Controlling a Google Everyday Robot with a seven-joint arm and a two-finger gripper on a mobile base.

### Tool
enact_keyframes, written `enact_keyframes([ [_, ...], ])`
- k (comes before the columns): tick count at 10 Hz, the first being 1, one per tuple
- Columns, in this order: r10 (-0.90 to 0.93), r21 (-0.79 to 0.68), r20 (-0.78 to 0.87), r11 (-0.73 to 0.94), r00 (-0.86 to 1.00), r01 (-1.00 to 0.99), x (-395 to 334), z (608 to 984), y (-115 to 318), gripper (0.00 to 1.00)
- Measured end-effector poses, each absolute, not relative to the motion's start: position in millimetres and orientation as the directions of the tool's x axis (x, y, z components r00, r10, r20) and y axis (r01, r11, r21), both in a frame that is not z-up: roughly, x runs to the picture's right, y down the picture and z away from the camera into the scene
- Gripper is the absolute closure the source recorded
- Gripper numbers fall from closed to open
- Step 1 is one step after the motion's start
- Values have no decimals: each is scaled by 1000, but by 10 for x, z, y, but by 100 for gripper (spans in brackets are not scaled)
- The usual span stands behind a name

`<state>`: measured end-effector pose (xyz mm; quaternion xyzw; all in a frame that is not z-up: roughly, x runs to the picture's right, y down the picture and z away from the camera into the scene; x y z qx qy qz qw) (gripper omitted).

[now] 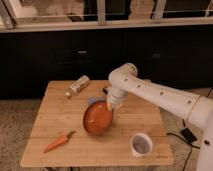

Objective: Pick up the ceramic bowl

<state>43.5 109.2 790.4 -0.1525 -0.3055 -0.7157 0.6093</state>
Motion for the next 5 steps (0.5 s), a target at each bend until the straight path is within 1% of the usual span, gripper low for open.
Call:
enact_keyframes([
  [5, -781, 249, 589, -68, -207, 966, 447, 7815, 995, 93],
])
